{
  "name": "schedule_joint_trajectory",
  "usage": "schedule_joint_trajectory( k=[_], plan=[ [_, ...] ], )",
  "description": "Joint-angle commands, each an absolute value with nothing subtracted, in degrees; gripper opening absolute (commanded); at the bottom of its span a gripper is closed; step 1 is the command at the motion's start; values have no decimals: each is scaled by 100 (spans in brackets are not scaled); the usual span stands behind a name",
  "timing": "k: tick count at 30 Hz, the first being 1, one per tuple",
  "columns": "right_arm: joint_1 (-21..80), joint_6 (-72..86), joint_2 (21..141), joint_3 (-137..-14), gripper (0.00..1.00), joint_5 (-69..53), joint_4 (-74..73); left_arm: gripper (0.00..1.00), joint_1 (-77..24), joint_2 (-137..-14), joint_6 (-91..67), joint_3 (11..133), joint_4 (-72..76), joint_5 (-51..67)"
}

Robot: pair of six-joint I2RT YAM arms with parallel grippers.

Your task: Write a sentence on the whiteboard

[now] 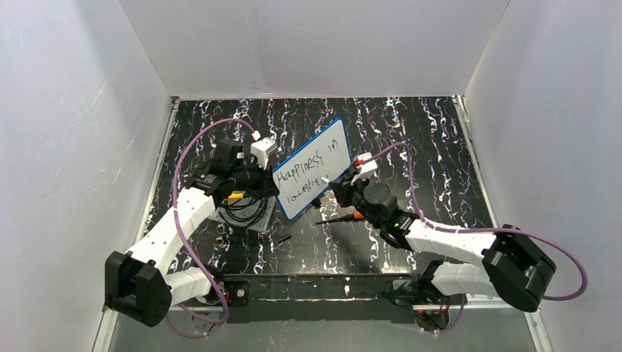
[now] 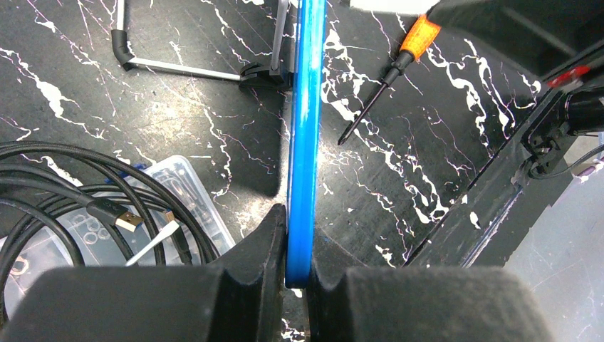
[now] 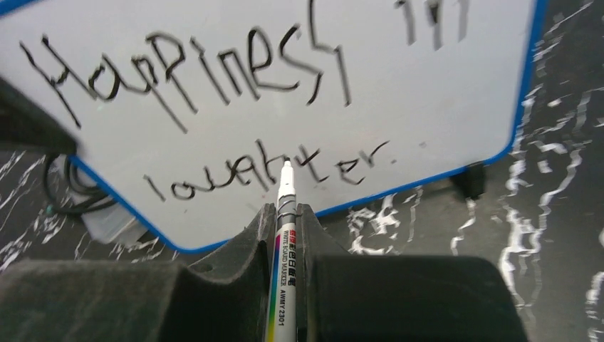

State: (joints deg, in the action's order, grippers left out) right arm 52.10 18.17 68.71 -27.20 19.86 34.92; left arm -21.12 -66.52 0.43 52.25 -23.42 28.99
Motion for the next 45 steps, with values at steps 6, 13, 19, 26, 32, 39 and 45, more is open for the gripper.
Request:
schedule_joint_trajectory(
  k=[6,13,19,26,32,39,45],
  plan=[
    [5304,2118,7584,-3073,1,1164,3650,0,-2127,-6483,-140,5306,-2399,3068],
    [5344,2083,7622,-3106,1,1211,3623,0,-2129,-6465,-141,5317,-2408,3068],
    [5344,2050,7680,-3136,1,1380,3675,0,-2127,-6451,-149,5315,-2408,3083],
    [5344,2004,7845,-3176,1,1320,3710,0,-2127,-6459,-145,5317,-2408,3088],
    [5348,1995,7920,-3147,1,1417,3757,0,-2131,-6464,-149,5317,-2408,3108],
    [5359,1969,8073,-3184,1,1349,3691,0,-2128,-6462,-156,5313,-2409,3113],
    [5382,1998,8022,-3203,1,1288,3731,0,-2128,-6468,-152,5317,-2408,3118]
  ],
)
